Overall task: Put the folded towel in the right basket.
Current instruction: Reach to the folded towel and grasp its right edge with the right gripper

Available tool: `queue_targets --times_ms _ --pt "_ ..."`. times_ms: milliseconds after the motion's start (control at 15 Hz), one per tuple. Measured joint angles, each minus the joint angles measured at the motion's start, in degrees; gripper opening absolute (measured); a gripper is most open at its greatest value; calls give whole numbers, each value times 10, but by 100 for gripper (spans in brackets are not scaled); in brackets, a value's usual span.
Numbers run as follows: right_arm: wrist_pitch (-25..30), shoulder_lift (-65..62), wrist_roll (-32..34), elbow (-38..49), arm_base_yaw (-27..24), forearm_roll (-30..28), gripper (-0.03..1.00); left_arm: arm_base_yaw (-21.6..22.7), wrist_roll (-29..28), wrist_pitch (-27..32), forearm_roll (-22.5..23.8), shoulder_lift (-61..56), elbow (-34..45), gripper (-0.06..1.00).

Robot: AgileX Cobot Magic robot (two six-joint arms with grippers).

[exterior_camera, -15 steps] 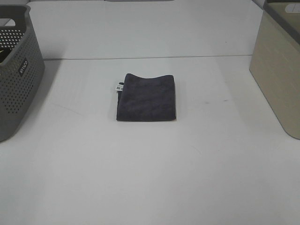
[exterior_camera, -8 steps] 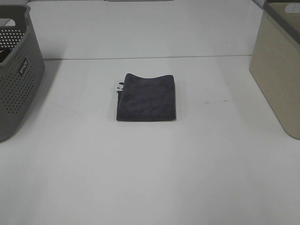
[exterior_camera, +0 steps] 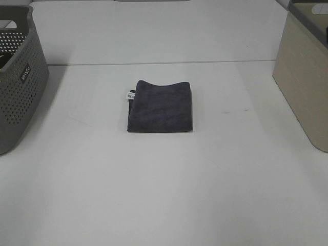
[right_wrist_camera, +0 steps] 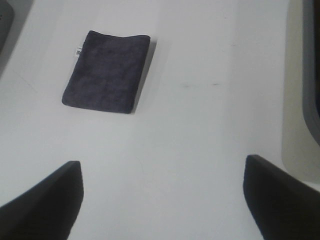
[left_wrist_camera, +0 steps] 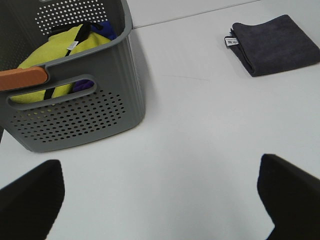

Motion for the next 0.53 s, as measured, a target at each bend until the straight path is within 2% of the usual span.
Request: queue_targets --times_ms 333,533 --pt "-7 197 -115 -99 0 150 79 0 0 0 0 0 0 99" --pt "-27 273 -139 -134 10 175 76 0 0 0 0 0 0 99"
